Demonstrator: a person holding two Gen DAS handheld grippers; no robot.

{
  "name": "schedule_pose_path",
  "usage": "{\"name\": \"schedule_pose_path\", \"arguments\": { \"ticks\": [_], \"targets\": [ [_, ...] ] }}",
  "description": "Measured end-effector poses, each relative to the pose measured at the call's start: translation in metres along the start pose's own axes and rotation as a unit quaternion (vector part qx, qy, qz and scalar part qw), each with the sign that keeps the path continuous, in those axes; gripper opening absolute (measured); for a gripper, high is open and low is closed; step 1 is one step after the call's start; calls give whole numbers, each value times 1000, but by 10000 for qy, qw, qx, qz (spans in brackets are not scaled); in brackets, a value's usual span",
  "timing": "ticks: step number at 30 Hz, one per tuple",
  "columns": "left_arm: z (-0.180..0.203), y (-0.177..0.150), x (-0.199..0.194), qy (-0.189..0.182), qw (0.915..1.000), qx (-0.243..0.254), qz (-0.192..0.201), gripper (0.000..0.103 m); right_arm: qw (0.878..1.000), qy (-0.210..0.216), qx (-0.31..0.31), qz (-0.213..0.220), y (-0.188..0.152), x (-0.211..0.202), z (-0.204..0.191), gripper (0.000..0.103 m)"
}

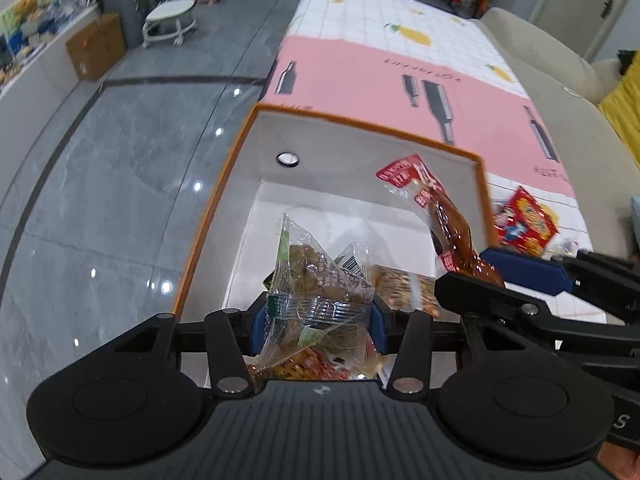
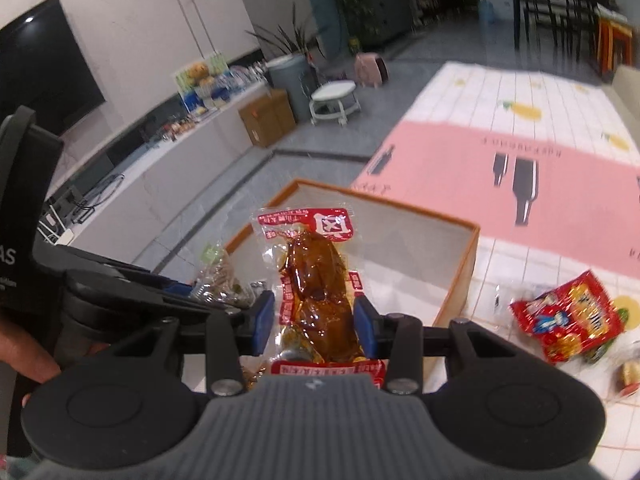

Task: Organize snacks
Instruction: 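Carry both packets over the orange box and open both tools to drop them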

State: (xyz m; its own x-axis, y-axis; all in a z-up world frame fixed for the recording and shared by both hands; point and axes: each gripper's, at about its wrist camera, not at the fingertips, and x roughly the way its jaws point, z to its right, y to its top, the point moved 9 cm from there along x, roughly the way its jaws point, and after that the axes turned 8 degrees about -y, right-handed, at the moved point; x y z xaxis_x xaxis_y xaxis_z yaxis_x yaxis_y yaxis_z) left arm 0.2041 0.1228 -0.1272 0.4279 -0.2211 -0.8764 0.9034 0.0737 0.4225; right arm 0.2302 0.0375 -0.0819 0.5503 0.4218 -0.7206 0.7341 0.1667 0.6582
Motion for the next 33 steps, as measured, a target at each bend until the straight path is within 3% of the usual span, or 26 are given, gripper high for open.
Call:
{"name": "schedule_pose_path", "arguments": {
  "ticks": [10, 21, 33],
  "targets": [
    [-18, -4, 26, 32, 9995, -145, -287, 55, 9982, -201, -81, -558, -16, 48, 11, 41],
    [-24, -5, 47, 75, 9984, -174, -525, 55, 9947, -494, -719, -551, -18, 65, 16, 41],
    [-23, -7, 47, 88, 9982, -205, -563, 62, 9948, -446, -731, -549, -15, 67, 19, 41]
  ]
}}
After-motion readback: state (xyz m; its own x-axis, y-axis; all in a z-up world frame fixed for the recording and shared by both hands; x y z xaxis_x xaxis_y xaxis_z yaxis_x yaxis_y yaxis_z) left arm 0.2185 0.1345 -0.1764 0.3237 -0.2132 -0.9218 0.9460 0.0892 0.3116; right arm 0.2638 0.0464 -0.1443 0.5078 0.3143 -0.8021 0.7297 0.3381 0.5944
